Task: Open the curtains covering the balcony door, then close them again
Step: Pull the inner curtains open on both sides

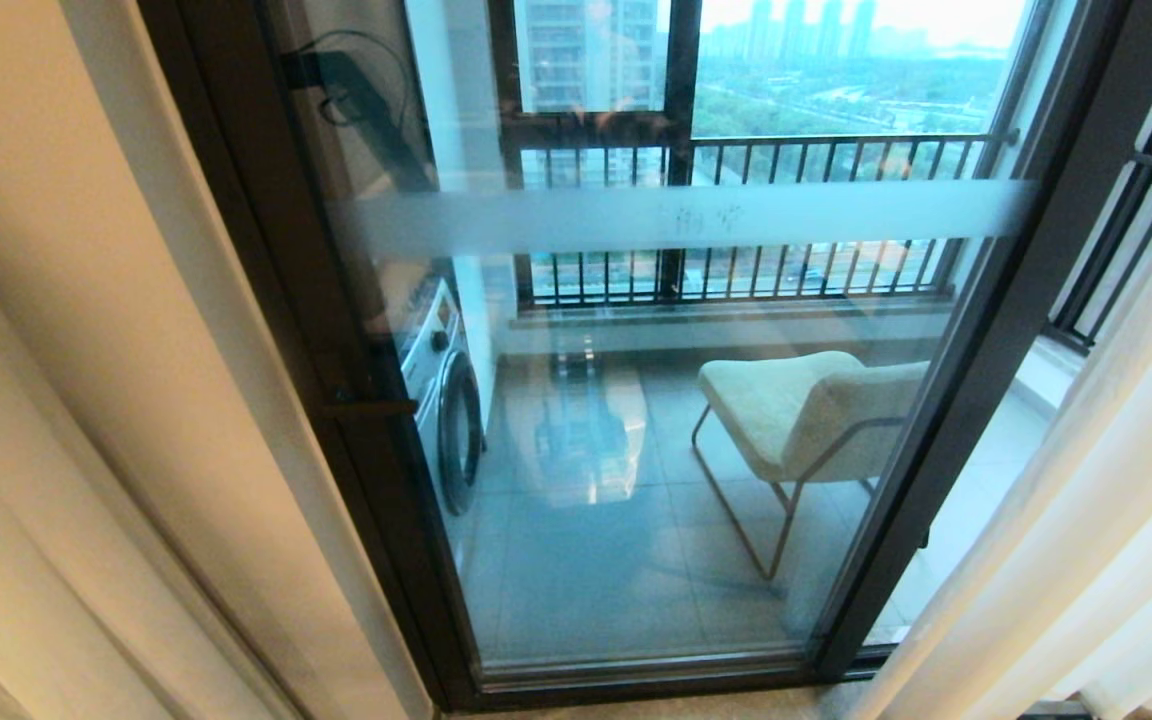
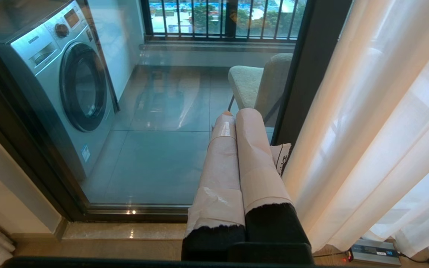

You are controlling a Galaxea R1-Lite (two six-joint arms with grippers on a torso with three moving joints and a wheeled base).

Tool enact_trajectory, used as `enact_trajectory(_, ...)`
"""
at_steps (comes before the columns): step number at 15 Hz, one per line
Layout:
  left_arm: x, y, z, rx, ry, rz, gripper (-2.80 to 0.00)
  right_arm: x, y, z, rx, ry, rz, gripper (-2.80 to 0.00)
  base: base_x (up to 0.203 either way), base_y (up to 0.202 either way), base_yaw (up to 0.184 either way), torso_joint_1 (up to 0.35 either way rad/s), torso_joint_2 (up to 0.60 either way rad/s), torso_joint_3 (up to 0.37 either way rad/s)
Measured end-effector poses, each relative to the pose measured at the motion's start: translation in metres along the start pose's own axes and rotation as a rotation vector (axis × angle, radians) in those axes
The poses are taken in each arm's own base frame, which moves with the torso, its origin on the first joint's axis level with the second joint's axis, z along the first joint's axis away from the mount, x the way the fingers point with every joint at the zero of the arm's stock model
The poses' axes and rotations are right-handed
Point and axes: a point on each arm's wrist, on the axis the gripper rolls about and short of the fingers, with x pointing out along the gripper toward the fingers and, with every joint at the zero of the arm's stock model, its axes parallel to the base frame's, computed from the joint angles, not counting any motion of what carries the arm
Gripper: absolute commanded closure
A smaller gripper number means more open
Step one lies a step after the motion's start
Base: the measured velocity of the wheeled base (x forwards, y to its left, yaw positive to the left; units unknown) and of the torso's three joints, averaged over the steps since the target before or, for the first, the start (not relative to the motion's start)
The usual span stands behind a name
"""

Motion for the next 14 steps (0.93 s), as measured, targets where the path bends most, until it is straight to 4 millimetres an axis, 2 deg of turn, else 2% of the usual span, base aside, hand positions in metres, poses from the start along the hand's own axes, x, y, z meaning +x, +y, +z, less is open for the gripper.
enact_trajectory(4, -0.041, 0.009, -0.007, 0.027, 0.071, 0.001, -2.80, 0.000, 0.000, 0.000, 0.000, 0.000, 0.000, 0.00, 0.000, 0.000, 0.000, 0.000, 0.00, 0.000)
enact_trajectory(7, -0.088, 0.020, -0.019, 0.053, 0.138, -0.010, -2.80, 0.000, 0.000, 0.000, 0.000, 0.000, 0.000, 0.00, 0.000, 0.000, 0.000, 0.000, 0.00, 0.000)
enact_trajectory(8, -0.103, 0.024, -0.023, 0.061, 0.155, -0.020, 0.00, 0.000, 0.000, 0.000, 0.000, 0.000, 0.000, 0.00, 0.000, 0.000, 0.000, 0.000, 0.00, 0.000)
enact_trajectory(11, -0.147, 0.026, -0.031, 0.079, 0.175, -0.083, 0.00, 0.000, 0.000, 0.000, 0.000, 0.000, 0.000, 0.00, 0.000, 0.000, 0.000, 0.000, 0.00, 0.000)
enact_trajectory(14, -0.173, 0.022, -0.031, 0.085, 0.170, -0.151, 0.00, 0.000, 0.000, 0.000, -0.001, 0.000, 0.000, 0.00, 0.000, 0.000, 0.000, 0.000, 0.00, 0.000)
